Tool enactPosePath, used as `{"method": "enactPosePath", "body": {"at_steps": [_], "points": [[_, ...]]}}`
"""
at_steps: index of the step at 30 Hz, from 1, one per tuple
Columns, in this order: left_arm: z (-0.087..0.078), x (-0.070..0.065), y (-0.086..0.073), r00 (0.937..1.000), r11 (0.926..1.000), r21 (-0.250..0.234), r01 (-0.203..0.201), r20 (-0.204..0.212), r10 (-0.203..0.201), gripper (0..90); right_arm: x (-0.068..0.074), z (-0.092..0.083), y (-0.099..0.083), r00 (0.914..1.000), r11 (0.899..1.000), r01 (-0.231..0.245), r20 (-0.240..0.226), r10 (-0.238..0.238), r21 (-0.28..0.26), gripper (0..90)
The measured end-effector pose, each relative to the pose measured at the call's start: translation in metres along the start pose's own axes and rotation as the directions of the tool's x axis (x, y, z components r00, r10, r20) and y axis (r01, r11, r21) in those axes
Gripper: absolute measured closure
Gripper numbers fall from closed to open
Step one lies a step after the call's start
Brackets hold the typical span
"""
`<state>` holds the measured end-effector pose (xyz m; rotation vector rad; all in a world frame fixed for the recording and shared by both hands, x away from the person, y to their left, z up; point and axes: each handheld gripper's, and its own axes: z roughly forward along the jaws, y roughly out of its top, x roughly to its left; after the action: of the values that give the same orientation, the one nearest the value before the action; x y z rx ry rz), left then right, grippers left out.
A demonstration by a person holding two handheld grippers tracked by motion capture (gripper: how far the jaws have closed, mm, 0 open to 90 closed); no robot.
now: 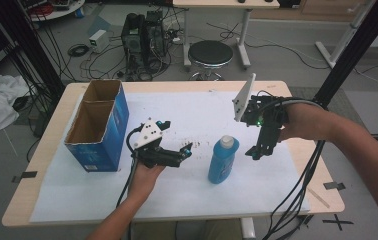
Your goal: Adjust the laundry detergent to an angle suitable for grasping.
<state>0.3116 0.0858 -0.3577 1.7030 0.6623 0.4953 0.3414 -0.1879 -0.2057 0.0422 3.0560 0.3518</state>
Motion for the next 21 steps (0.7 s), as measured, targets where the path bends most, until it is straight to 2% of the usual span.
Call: {"method": "enactPosePath", "body": {"at_steps": [3,5,6,8,11,12,15,21], "points": [[-0.001,-0.007,-0.007,0.9997,0.9999,-0.009,0.007,-0.023,-0.007,2.3,0.001,0.0,-0.001,1.0,1.0,0.001,0.001,-0.001,-0.001,3.2],[-0.001,-0.011,-0.011,0.9987,0.9996,-0.025,0.012,-0.049,-0.013,2.3,0.0,0.0,-0.002,0.9997,1.0,0.024,0.003,-0.024,0.005,3.2],[-0.002,-0.012,-0.013,0.9981,0.9992,-0.035,0.017,-0.059,-0.019,2.3,0.002,0.0,-0.001,1.0,1.0,-0.006,0.004,0.006,0.0,3.2],[-0.002,-0.015,-0.016,0.9965,0.9981,-0.053,0.029,-0.077,-0.033,2.3,0.002,0.001,-0.002,1.0,1.0,-0.007,0.007,0.007,-0.005,3.2],[-0.002,-0.022,-0.02,0.995,0.9974,-0.068,0.024,-0.095,-0.031,2.3,0.003,0.0,-0.001,1.0,1.0,-0.005,0.008,0.005,-0.005,3.2],[-0.001,-0.026,-0.022,0.9935,0.9961,-0.083,0.029,-0.108,-0.038,2.3,0.003,0.0,-0.001,1.0,1.0,-0.003,0.009,0.003,-0.009,3.2],[0.001,-0.033,-0.028,0.9916,0.9939,-0.095,0.056,-0.111,-0.066,2.3,0.003,-0.001,-0.001,0.9999,1.0,-0.003,0.01,0.003,-0.005,3.1],[0.006,-0.051,-0.037,0.984,0.9899,-0.103,0.098,-0.139,-0.112,2.3,0.005,-0.002,-0.001,0.9998,1.0,-0.005,0.02,0.006,-0.01,3.2]]}}
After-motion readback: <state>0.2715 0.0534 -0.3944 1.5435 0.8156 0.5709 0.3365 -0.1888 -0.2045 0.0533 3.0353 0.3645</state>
